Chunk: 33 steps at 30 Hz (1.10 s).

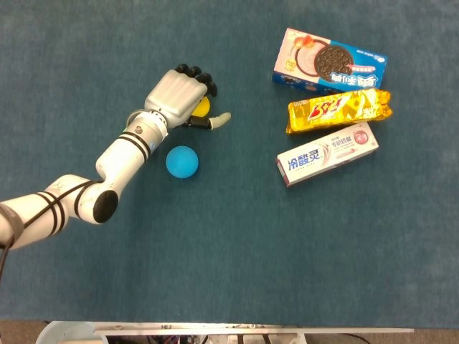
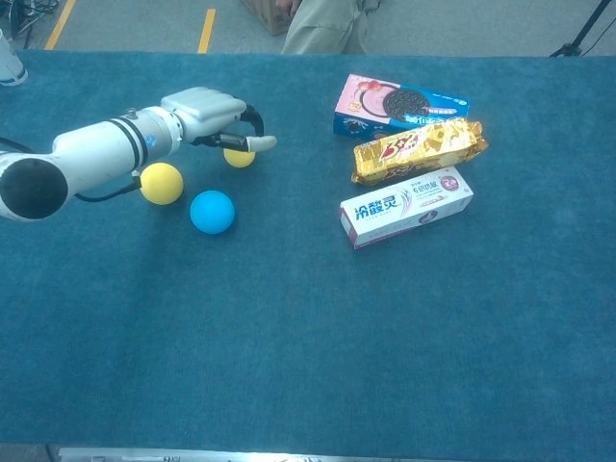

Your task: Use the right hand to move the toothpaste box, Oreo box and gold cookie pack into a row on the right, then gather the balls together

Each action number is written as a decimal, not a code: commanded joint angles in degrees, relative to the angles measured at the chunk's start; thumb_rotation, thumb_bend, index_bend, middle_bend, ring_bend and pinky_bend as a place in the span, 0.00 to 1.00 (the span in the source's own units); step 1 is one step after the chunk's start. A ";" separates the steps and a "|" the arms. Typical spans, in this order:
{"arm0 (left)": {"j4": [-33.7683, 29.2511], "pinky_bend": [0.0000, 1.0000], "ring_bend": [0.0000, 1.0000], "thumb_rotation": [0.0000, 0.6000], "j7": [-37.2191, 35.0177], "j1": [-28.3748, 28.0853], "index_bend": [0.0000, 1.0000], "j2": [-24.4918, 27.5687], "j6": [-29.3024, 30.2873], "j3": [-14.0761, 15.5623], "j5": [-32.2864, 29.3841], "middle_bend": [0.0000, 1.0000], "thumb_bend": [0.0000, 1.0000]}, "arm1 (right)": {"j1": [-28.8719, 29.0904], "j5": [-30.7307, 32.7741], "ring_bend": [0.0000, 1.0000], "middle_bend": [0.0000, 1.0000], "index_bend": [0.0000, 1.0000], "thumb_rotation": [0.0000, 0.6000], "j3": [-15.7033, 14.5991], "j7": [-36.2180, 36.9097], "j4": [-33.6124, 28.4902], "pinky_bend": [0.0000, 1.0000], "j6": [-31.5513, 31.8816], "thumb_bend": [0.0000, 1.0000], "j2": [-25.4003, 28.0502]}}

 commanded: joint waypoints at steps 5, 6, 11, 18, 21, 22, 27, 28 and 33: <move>0.84 0.13 0.11 0.00 1.48 -0.57 0.26 -0.65 -0.13 0.81 -1.83 0.18 0.21 | 0.02 0.14 0.35 0.44 0.35 1.00 0.02 0.09 0.25 0.53 -0.16 0.27 -0.19; 0.59 0.13 0.11 0.00 1.54 -0.56 0.26 -0.49 -0.09 0.88 -1.94 0.19 0.21 | 0.02 0.14 0.35 0.44 0.35 1.00 0.03 0.10 0.25 0.53 -0.15 0.27 -0.21; -2.15 0.13 0.11 0.00 2.11 -0.08 0.26 1.40 0.60 1.94 -1.27 0.19 0.21 | -0.08 0.10 0.35 0.44 0.35 1.00 0.03 0.15 0.26 0.53 -0.04 0.27 -0.22; -4.85 0.13 0.11 0.00 3.05 0.53 0.26 3.58 1.32 3.29 -1.64 0.20 0.21 | -0.32 -0.22 0.35 0.44 0.35 1.00 0.00 0.23 -0.01 0.53 0.35 0.27 -0.12; -6.63 0.13 0.11 0.00 3.20 0.76 0.26 4.95 1.42 3.67 -1.99 0.20 0.21 | -0.40 -0.47 0.35 0.44 0.35 1.00 -0.05 0.21 -0.16 0.53 0.49 0.27 -0.01; -7.54 0.13 0.11 0.00 3.47 0.84 0.26 5.66 1.60 3.93 -2.08 0.20 0.21 | -0.43 -0.53 0.35 0.44 0.35 1.00 -0.05 0.22 -0.25 0.53 0.55 0.27 0.03; -11.71 0.13 0.11 0.00 4.36 1.38 0.27 8.54 2.36 5.12 -2.52 0.20 0.21 | -0.56 -0.94 0.35 0.44 0.35 1.00 -0.04 0.26 -0.71 0.53 0.91 0.27 0.19; -12.71 0.13 0.11 0.00 4.37 1.53 0.27 9.23 2.36 5.45 -2.59 0.20 0.21 | -0.60 -1.09 0.35 0.44 0.35 1.00 -0.05 0.30 -0.87 0.53 1.01 0.27 0.26; -16.79 0.13 0.12 0.00 4.98 2.19 0.27 11.99 3.89 6.45 -2.28 0.21 0.21 | -0.94 -1.85 0.35 0.44 0.35 1.00 -0.22 0.23 -1.56 0.53 1.62 0.27 0.64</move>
